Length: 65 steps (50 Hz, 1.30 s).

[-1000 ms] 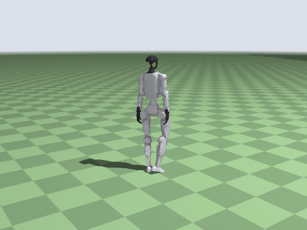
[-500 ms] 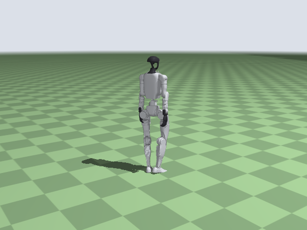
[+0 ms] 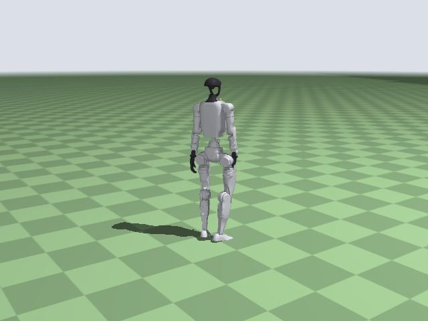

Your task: In place motions

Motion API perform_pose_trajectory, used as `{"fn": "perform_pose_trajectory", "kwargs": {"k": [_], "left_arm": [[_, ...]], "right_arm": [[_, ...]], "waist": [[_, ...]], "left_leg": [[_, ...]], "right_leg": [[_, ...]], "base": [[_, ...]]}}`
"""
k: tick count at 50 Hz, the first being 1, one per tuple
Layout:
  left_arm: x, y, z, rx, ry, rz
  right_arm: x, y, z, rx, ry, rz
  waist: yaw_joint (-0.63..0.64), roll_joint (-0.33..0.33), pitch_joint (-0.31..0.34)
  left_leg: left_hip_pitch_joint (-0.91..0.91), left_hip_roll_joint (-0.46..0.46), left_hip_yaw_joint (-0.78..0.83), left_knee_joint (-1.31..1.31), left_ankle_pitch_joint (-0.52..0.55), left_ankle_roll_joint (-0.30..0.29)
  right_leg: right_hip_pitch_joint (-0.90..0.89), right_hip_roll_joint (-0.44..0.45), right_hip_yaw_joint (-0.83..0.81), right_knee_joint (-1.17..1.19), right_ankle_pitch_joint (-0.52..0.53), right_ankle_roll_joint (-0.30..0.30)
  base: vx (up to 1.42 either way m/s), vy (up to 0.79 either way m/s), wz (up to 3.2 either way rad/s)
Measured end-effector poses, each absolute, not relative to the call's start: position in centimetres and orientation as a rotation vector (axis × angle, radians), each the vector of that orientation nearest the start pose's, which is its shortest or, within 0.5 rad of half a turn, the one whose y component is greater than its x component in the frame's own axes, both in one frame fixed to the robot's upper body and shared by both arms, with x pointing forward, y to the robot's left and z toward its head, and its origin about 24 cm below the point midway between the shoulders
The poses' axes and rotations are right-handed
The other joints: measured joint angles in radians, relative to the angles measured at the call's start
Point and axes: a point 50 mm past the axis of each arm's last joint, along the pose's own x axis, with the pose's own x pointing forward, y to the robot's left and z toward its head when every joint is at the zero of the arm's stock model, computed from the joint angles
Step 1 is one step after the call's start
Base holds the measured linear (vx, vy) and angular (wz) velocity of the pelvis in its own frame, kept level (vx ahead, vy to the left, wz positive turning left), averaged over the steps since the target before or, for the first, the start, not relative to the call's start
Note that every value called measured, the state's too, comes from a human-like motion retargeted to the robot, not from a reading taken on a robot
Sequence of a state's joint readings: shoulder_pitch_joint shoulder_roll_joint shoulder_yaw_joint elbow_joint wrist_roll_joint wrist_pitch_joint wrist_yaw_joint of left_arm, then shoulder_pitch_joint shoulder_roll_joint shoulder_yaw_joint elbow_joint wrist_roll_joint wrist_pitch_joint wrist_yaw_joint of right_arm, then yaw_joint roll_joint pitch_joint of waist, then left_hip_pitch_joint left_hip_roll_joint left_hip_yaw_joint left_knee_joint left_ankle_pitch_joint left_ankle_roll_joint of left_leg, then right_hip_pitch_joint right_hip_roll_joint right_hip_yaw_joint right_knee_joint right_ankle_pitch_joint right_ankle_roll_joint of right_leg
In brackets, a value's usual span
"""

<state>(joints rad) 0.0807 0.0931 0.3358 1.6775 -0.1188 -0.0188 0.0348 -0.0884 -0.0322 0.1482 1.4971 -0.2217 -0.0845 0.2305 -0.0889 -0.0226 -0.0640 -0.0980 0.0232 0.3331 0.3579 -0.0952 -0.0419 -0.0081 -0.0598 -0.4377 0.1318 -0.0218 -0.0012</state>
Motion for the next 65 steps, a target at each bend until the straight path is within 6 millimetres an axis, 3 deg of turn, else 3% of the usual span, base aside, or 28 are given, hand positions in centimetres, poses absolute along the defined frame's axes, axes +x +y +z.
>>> {"fn": "perform_pose_trajectory", "kwargs": {"k": [2, 3, 5, 7, 10, 13, 17, 20, 22, 25, 27, 28, 30, 32, 33, 35, 37, 40, 43, 47, 50, 53, 57, 58, 60, 62, 63, 65], "left_arm": [[-0.3, 17.4, -18.0, -0.259, 1.546, 0.453], [2.2, 16.6, -18.1, -0.286, 1.481, 0.405], [8.5, 15.2, -17.5, -0.368, 1.335, 0.260], [14.5, 13.7, -15.9, -0.421, 1.183, 0.097], [21.1, 12.8, -12.9, -0.425, 0.969, -0.087], [23.9, 13.0, -11.2, -0.337, 0.856, -0.127], [24.1, 13.7, -11.1, -0.229, 0.832, -0.083], [21.5, 14.2, -12.7, -0.223, 0.921, -0.094], [18.0, 14.5, -14.5, -0.235, 1.041, -0.085], [10.6, 14.9, -17.0, -0.266, 1.264, -0.007], [4.4, 15.0, -18.1, -0.305, 1.440, 0.065], [0.8, 15.2, -18.2, -0.327, 1.536, 0.110], [-6.0, 15.7, -17.6, -0.366, 1.729, 0.193], [-10.5, 16.6, -16.5, -0.392, 1.869, 0.281], [-12.1, 17.1, -15.9, -0.396, 1.917, 0.332], [-15.1, 17.5, -14.8, -0.421, 1.988, 0.434], [-17.5, 17.8, -13.7, -0.447, 2.054, 0.479], [-19.9, 17.6, -12.4, -0.455, 2.135, 0.505], [-21.0, 17.8, -11.8, -0.485, 2.125, 0.523], [-20.4, 17.0, -12.2, -0.538, 2.103, 0.511], [-19.0, 16.5, -13.0, -0.568, 2.064, 0.508], [-16.6, 16.4, -14.2, -0.550, 1.993, 0.458], [-12.3, 17.4, -15.9, -0.420, 1.880, 0.410], [-10.8, 17.9, -16.3, -0.367, 1.847, 0.412], [-7.8, 18.5, -17.1, -0.270, 1.777, 0.402], [-2.1, 18.1, -17.9, -0.257, 1.656, 0.323], [1.6, 18.0, -18.0, -0.259, 1.565, 0.264], [9.2, 17.9, -17.2, -0.267, 1.357, 0.127]], "right_arm": [[1.4, -16.7, -18.0, -0.129, 1.546, 0.383], [-1.0, -17.9, -17.9, -0.119, 1.634, 0.335], [-4.2, -20.2, -17.2, -0.104, 1.757, 0.223], [-6.4, -22.0, -16.6, -0.085, 1.819, 0.078], [-10.6, -24.1, -15.2, -0.056, 1.936, -0.103], [-14.2, -25.0, -13.7, -0.059, 2.055, -0.233], [-15.9, -24.5, -13.3, -0.003, 2.054, -0.363], [-14.9, -24.1, -13.8, 0.016, 2.030, -0.355], [-13.5, -23.9, -14.4, 0.001, 2.007, -0.300], [-9.9, -23.0, -15.7, -0.060, 1.938, -0.159], [-6.6, -21.7, -16.7, -0.113, 1.858, -0.029], [-4.8, -20.7, -17.1, -0.139, 1.811, 0.054], [-0.7, -18.5, -17.7, -0.161, 1.691, 0.217], [5.3, -15.8, -17.8, -0.147, 1.509, 0.366], [8.7, -14.4, -17.4, -0.139, 1.404, 0.420], [14.7, -12.0, -15.7, -0.152, 1.188, 0.509], [19.6, -10.7, -13.4, -0.175, 0.996, 0.554], [24.2, -9.4, -10.3, -0.197, 0.783, 0.529], [26.5, -8.7, -8.1, -0.166, 0.642, 0.516], [27.4, -8.7, -7.2, -0.176, 0.589, 0.549], [25.6, -9.0, -8.9, -0.223, 0.671, 0.569], [21.5, -9.8, -12.0, -0.255, 0.826, 0.573], [11.9, -12.6, -16.5, -0.255, 1.170, 0.572], [9.0, -13.7, -17.3, -0.246, 1.273, 0.555], [2.9, -16.4, -18.0, -0.231, 1.500, 0.489], [-1.6, -19.5, -17.7, -0.237, 1.699, 0.366], [-2.8, -20.7, -17.3, -0.225, 1.763, 0.276], [-5.2, -23.0, -16.6, -0.170, 1.846, 0.053]], "waist": [[-0.036, 0.032, -0.020], [-0.082, 0.056, -0.034], [-0.096, 0.083, -0.040], [-0.111, 0.084, 0.017], [-0.188, 0.096, 0.051], [-0.241, 0.113, 0.029], [-0.200, 0.106, 0.021], [-0.167, 0.102, 0.009], [-0.128, 0.103, -0.006], [-0.087, 0.102, -0.027], [-0.080, 0.103, -0.046], [-0.085, 0.092, -0.046], [-0.058, 0.057, -0.059], [-0.015, 0.012, -0.042], [-0.007, 0.011, -0.018], [0.076, -0.001, 0.035], [0.148, -0.019, 0.077], [0.238, -0.039, 0.086], [0.289, -0.063, 0.079], [0.322, -0.069, 0.100], [0.285, -0.045, 0.078], [0.209, -0.027, 0.041], [0.116, -0.017, 0.002], [0.096, 0.006, -0.001], [0.013, 0.050, -0.036], [-0.051, 0.099, -0.081], [-0.067, 0.104, -0.065], [-0.162, 0.124, 0.009]], "left_leg": [[0.103, -0.008, 0.091, -0.204, -0.108, 0.042], [0.113, -0.023, 0.055, -0.281, -0.094, 0.073], [0.079, 0.001, 0.051, -0.344, -0.057, 0.059], [0.071, 0.006, 0.041, -0.369, -0.031, 0.059], [0.055, -0.007, -0.013, -0.388, -0.013, 0.074], [0.018, -0.007, -0.038, -0.381, -0.008, 0.090], [0.020, 0.002, -0.013, -0.376, -0.011, 0.085], [0.040, 0.004, 0.024, -0.379, -0.021, 0.075], [0.062, 0.007, 0.063, -0.382, -0.033, 0.065], [0.093, 0.009, 0.102, -0.361, -0.066, 0.048], [0.093, 0.008, 0.107, -0.310, -0.089, 0.045], [0.097, 0.003, 0.111, -0.266, -0.097, 0.047], [0.062, -0.003, 0.151, -0.121, -0.029, 0.054], [-0.113, 0.094, 0.166, 0.238, 0.150, 0.045], [-0.216, 0.153, 0.138, 0.411, 0.217, 0.090], [-0.404, 0.142, 0.002, 0.667, 0.201, 0.105], [-0.534, 0.215, 0.029, 0.903, 0.107, 0.128], [-0.764, 0.236, 0.010, 1.146, 0.036, 0.171], [-0.922, 0.252, 0.016, 1.279, -0.012, 0.185], [-0.921, 0.252, 0.042, 1.270, -0.020, 0.169], [-0.795, 0.232, 0.031, 1.141, -0.009, 0.160], [-0.554, 0.166, 0.021, 0.849, 0.029, 0.125], [-0.122, 0.020, 0.020, 0.190, 0.109, 0.060], [-0.011, -0.015, -0.010, -0.003, 0.047, 0.027], [0.131, -0.018, 0.089, -0.241, -0.096, 0.063], [0.094, -0.009, 0.058, -0.348, -0.047, 0.062], [0.061, 0.008, 0.058, -0.353, -0.030, 0.049], [0.052, -0.017, -0.004, -0.388, 0.000, 0.078]], "right_leg": [[-0.035, 0.017, -0.028, 0.090, 0.022, 0.001], [-0.077, 0.010, -0.065, 0.167, 0.077, 0.003], [-0.262, -0.063, -0.043, 0.467, 0.231, 0.040], [-0.411, -0.141, -0.014, 0.720, 0.307, 0.027], [-0.585, -0.233, 0.024, 0.999, 0.220, 0.038], [-0.697, -0.254, 0.054, 1.116, 0.185, 0.039], [-0.685, -0.242, 0.071, 1.097, 0.174, 0.028], [-0.573, -0.205, 0.063, 0.961, 0.178, 0.021], [-0.458, -0.149, 0.062, 0.794, 0.189, 0.024], [-0.235, -0.064, 0.043, 0.440, 0.254, 0.071], [-0.094, -0.015, -0.015, 0.213, 0.048, 0.067], [-0.033, 0.012, -0.043, 0.110, -0.008, 0.037], [0.019, 0.012, -0.026, -0.038, 0.006, 0.000], [0.017, -0.029, 0.007, -0.072, 0.028, 0.011], [0.016, -0.026, -0.002, -0.083, 0.036, 0.011], [0.009, -0.020, 0.054, -0.096, 0.059, -0.005], [0.012, -0.024, 0.091, -0.087, 0.057, -0.029], [-0.019, -0.047, 0.126, -0.063, 0.049, -0.044], [-0.055, -0.057, 0.141, -0.044, 0.052, -0.059], [-0.052, -0.058, 0.142, -0.031, 0.047, -0.067], [-0.021, -0.030, 0.106, -0.048, 0.039, -0.056], [0.011, -0.016, 0.061, -0.058, 0.022, -0.036], [0.033, -0.017, 0.030, 0.008, -0.016, -0.011], [0.040, 0.011, 0.019, 0.038, -0.020, -0.013], [0.019, 0.042, -0.038, 0.133, 0.056, -0.005], [-0.198, -0.036, -0.065, 0.471, 0.258, 0.012], [-0.335, -0.107, -0.035, 0.680, 0.322, 0.005], [-0.525, -0.213, 0.012, 1.022, 0.278, -0.014]], "base": [[0.36, -0.15, 0.63], [0.13, -0.10, 0.82], [-0.16, -0.06, 0.11], [-0.24, -0.03, 0.07], [-0.12, -0.03, 0.76], [0.04, -0.02, 0.38], [0.02, 0.01, -0.31], [0.06, 0.07, -0.62], [0.10, 0.14, -0.90], [0.09, 0.16, -0.53], [0.09, 0.19, 0.01], [0.06, 0.21, -0.02], [-0.03, 0.18, -0.42], [-0.42, 0.13, -0.43], [-0.53, 0.06, -0.33], [-0.50, 0.05, -1.06], [-0.31, 0.07, -1.05], [-0.16, 0.02, -0.48], [-0.05, -0.13, -0.23], [-0.03, -0.10, -0.06], [0.16, -0.06, 0.49], [0.28, -0.08, 0.67], [0.43, -0.15, 0.40], [0.46, -0.18, 0.57], [0.36, -0.14, 0.91], [-0.05, -0.07, 0.32], [-0.39, -0.01, 0.31], [-0.44, 0.06, 1.26]]}}
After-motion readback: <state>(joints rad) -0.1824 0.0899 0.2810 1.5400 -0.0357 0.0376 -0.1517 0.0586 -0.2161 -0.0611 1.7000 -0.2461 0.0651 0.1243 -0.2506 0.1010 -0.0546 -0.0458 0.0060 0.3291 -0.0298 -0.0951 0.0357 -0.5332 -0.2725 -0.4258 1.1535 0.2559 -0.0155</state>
